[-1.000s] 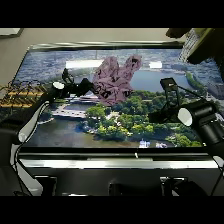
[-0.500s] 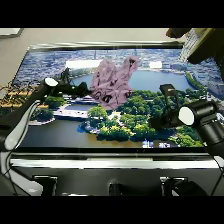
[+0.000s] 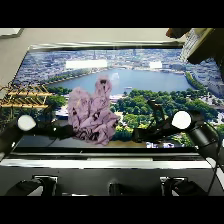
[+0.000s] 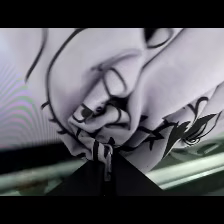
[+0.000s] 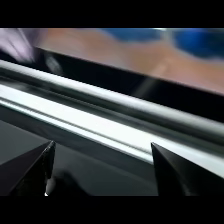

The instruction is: Fold the clothes and pants, and hang the long-sleeved shirts on hangers.

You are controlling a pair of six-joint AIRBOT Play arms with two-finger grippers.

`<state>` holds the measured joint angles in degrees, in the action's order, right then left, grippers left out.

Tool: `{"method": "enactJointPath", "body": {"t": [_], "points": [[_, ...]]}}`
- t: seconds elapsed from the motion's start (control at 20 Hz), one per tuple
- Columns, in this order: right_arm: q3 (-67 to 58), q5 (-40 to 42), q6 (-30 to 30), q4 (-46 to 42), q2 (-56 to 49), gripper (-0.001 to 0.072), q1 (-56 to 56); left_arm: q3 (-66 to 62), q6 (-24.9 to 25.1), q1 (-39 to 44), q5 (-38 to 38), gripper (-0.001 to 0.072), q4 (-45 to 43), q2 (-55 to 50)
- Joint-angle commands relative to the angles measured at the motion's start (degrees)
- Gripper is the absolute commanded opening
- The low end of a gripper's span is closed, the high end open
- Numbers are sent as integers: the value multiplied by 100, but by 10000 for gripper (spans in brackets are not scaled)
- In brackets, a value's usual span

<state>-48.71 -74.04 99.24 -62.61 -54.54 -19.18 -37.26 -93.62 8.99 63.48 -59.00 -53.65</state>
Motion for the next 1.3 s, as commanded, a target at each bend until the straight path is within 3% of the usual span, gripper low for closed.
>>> {"method": "enactJointPath", "body": {"t": [0.0, 0.05, 0.2, 0.5, 0.85, 0.9, 1.0, 1.1, 1.15, 1.25], "points": [[297, 1521, -514, 560, -94, 679, -7, 632, -94, 68, -85, 22, -107, 938], [297, 2017, -811, 603, -197, 677, -7, 634, -96, 70, -197, 22, -98, 929], [297, 2811, -680, 826, -796, 671, -7, 634, -98, 70, -529, 22, -98, 883], [295, 2876, -1414, 2813, -2435, 679, -7, 636, -94, 70, -658, 23, -105, 866], [295, 3211, -1934, 4317, -3077, 656, -7, 636, -94, 70, -658, 23, -103, 750], [295, 3217, -1934, 4376, -3119, 624, -7, 636, -94, 70, -662, 23, -101, 739], [293, 3215, -1969, 4531, -3134, 451, -7, 636, -94, 70, -658, 23, -98, 717], [223, 3025, -2446, 4717, -3132, 94, -7, 634, -94, 74, -660, 23, -101, 717], [138, 2892, -2588, 4710, -3115, 36, -4, 632, -94, 74, -662, 22, -98, 719], [-90, 2806, -2658, 4629, -2946, 35, 11, 557, -98, 74, -811, 20, -70, 717]]}}
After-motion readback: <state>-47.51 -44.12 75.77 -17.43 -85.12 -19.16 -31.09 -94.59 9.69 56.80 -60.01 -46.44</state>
